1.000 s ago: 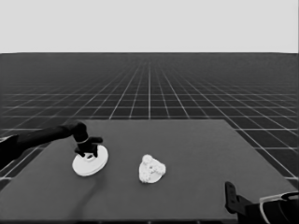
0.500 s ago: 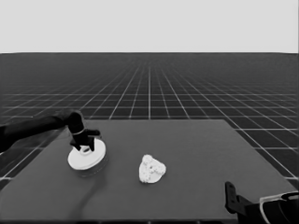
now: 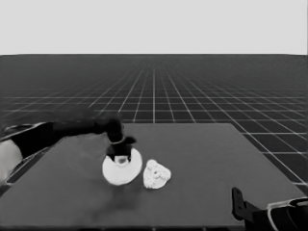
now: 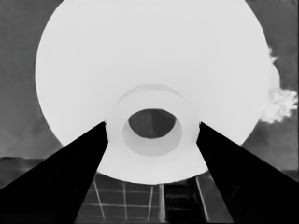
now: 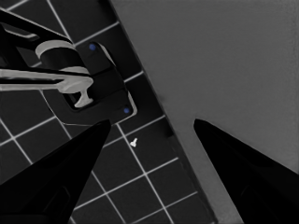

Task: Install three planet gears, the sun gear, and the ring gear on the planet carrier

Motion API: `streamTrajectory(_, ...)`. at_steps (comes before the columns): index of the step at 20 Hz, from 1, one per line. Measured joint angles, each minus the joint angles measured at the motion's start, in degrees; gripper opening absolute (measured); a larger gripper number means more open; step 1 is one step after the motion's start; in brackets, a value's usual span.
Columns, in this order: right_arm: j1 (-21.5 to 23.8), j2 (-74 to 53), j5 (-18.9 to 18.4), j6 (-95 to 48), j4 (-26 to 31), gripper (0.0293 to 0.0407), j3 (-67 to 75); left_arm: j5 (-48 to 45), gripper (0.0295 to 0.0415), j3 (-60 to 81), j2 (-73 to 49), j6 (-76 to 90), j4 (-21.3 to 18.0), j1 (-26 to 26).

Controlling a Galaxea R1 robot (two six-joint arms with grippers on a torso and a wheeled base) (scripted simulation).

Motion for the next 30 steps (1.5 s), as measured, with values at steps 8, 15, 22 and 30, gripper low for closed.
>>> streamTrajectory(8, 0.0, 0.0, 0.0, 0.0, 0.0, 0.0385, 0.0, 0.9, 0.0348, -18.9, 25.9, -3.5, 0.7, 1.1)
streamTrajectory(15, 0.0, 0.0, 0.0, 0.0, 0.0, 0.0385, 0.0, -0.5, 0.0348, -22.3, 26.9, -1.5, 6.0, 6.6)
streamTrajectory(22, 0.0, 0.0, 0.0, 0.0, 0.0, 0.0385, 0.0, -0.6, 0.0348, -22.4, 26.9, -0.1, 6.1, 7.4)
streamTrajectory(30, 0.0, 0.0, 0.0, 0.0, 0.0, 0.0385, 0.0, -0.6, 0.0348, -22.5, 26.8, 3.9, 6.1, 7.6)
